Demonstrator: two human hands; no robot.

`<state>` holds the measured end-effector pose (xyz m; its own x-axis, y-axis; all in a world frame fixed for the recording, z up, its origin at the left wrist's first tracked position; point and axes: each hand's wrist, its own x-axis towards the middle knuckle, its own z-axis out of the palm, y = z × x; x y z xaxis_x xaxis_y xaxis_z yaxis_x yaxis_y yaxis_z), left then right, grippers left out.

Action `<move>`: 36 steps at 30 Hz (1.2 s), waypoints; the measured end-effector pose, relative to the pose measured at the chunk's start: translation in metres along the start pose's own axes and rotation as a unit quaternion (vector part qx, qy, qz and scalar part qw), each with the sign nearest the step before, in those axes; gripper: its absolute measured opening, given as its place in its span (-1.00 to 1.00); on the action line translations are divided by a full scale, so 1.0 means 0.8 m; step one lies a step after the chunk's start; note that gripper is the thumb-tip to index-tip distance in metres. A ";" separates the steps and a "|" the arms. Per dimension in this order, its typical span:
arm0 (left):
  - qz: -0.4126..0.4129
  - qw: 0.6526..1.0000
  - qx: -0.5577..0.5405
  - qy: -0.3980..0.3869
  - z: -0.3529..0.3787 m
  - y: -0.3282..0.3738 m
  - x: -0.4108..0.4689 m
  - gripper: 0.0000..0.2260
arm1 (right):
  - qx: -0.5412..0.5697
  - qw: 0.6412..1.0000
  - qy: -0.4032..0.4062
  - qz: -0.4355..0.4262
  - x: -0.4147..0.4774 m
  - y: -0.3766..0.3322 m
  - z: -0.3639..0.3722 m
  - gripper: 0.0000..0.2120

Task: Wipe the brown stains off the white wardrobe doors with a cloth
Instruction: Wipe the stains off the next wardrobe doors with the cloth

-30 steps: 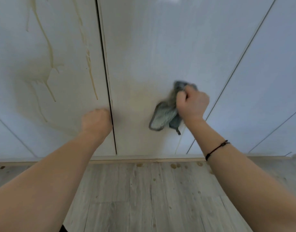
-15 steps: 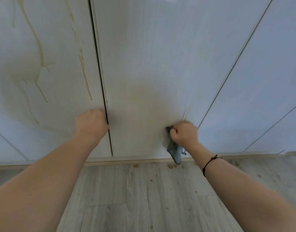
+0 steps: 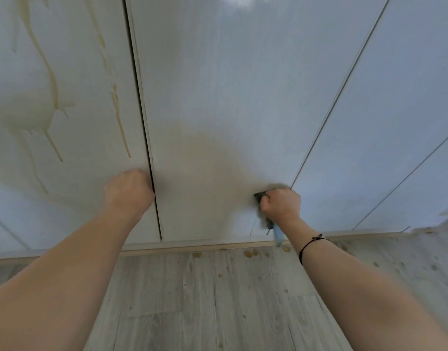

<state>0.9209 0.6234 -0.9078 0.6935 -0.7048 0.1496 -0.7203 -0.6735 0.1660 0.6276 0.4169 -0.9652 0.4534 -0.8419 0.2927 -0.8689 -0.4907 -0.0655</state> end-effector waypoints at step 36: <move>0.028 0.999 0.011 0.011 0.008 -0.004 0.005 -0.87 | -0.002 0.953 -0.293 -0.080 -0.051 0.013 0.093 -0.78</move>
<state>0.9259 0.6213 -0.9140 0.6522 -0.7365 0.1793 -0.7579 -0.6383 0.1350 0.6148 0.4295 -1.0486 0.6124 -0.7378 -0.2841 -0.7794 -0.6235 -0.0609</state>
